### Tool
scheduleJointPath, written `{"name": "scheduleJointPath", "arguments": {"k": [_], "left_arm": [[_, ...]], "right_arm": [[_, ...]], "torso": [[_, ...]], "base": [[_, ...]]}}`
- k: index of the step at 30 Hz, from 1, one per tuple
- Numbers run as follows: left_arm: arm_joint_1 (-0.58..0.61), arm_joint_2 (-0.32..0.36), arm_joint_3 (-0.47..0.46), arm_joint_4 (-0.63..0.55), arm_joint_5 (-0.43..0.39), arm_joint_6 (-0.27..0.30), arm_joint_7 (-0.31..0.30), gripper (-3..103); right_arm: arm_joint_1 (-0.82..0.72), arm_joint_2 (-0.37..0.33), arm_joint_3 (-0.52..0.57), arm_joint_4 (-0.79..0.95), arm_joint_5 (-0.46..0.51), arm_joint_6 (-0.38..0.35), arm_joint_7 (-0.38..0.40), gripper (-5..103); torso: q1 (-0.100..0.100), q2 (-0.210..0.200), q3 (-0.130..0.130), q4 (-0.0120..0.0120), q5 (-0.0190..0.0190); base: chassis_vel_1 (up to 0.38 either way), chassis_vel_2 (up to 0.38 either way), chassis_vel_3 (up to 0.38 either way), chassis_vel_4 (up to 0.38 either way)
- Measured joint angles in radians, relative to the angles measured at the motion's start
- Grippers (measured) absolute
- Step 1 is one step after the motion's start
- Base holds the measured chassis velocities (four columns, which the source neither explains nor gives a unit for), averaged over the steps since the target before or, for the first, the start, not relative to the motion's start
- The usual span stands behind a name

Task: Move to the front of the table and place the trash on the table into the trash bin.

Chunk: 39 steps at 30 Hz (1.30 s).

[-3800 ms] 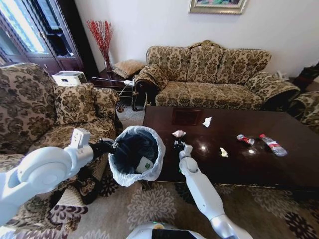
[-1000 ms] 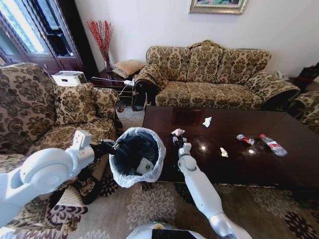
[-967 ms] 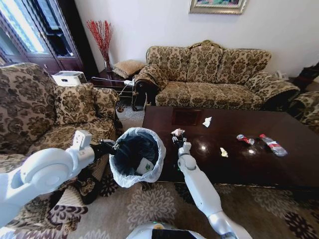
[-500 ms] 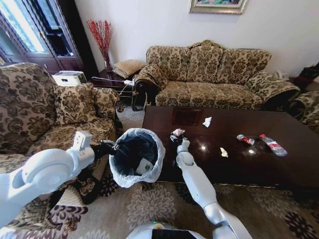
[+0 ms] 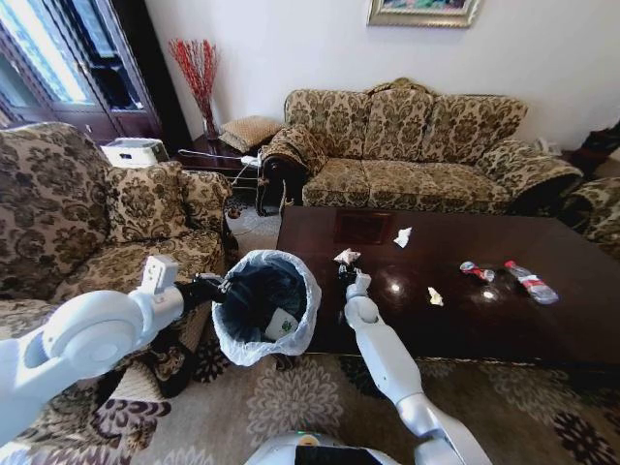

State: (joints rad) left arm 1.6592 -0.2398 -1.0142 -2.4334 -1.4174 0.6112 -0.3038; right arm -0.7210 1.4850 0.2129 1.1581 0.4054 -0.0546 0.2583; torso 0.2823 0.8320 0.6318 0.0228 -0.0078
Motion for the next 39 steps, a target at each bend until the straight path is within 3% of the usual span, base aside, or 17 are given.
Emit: {"name": "scheduleJointPath", "arguments": {"k": [1,4,6,9,16,20,21,24,25,27,34,39], "left_arm": [[0.0,0.0,0.0,0.0,0.0,0.0,0.0,0],[0.0,0.0,-0.001,0.0,0.0,0.0,-0.001,0],[0.0,0.0,-0.001,0.0,0.0,0.0,-0.001,0],[0.0,0.003,-0.004,0.0,0.0,0.005,-0.001,0],[-0.004,0.041,-0.018,0.025,-0.011,0.049,-0.015,0],[-0.023,0.1,-0.024,0.072,-0.044,0.052,-0.018,0],[-0.023,0.1,-0.024,0.072,-0.044,0.052,-0.018,0],[-0.027,0.131,-0.024,0.092,-0.081,0.049,-0.022,0],[-0.027,0.131,-0.024,0.092,-0.081,0.049,-0.022,0],[-0.027,0.143,-0.022,0.1,-0.089,0.048,-0.024,0],[-0.027,0.158,-0.019,0.106,-0.099,0.047,-0.027,0],[-0.034,0.159,-0.022,0.087,-0.117,0.043,-0.033,0]], "right_arm": [[0.0,0.0,0.0,0.0,0.0,0.0,0.0,21],[0.0,-0.004,0.001,0.0,0.007,0.0,0.0,5],[-0.002,-0.005,0.001,0.001,0.009,0.001,-0.001,2],[-0.014,-0.012,0.001,0.025,0.02,0.01,-0.008,1],[-0.127,-0.055,-0.004,0.285,0.015,0.096,-0.045,0],[-0.211,-0.143,-0.003,0.613,0.023,0.155,-0.125,0],[-0.211,-0.143,-0.003,0.613,0.023,0.155,-0.125,0],[-0.251,-0.241,-0.011,0.87,0.144,0.149,-0.258,0],[-0.251,-0.241,-0.011,0.87,0.144,0.149,-0.258,0],[-0.287,-0.298,-0.02,0.999,0.203,0.138,-0.372,0],[-0.374,-0.385,-0.105,1.205,0.241,0.117,-0.496,0],[-0.412,-0.403,-0.175,1.203,0.17,0.122,-0.542,0]], "torso": [[0.0,0.0,0.0,0.0,0.0],[0.0,0.0,0.0,0.0,0.0],[0.0,0.0,0.0,0.0,0.0],[0.0,0.0,0.0,0.0,0.0],[0.0,0.0,0.0,0.0,0.0002],[0.0,0.0,0.0,-0.0002,0.0004],[0.0,0.0,0.0,-0.0002,0.0004],[0.0,0.0,0.0,-0.0001,0.0001],[0.0,0.0,0.0,-0.0001,0.0001],[0.0,0.0,0.0,-0.0002,-0.0001],[0.0,0.0,0.0,0.0,-0.0001],[0.0,0.0,0.0,0.0,0.0]], "base": [[0.0,0.0,0.0,0.0],[0.0,0.0,0.0,0.0],[0.0,0.0,0.0,0.0],[0.0,0.0,0.0,0.0],[0.0,0.0,0.0,0.0],[0.0,0.0,0.0,0.0],[0.0,0.0,0.0,0.0],[0.0,0.0,0.0,0.0],[0.0,0.0,0.0,0.0],[0.0,0.0,0.0,0.0],[0.0,0.0,0.0,0.0],[0.0,0.0,0.0,0.0]]}}
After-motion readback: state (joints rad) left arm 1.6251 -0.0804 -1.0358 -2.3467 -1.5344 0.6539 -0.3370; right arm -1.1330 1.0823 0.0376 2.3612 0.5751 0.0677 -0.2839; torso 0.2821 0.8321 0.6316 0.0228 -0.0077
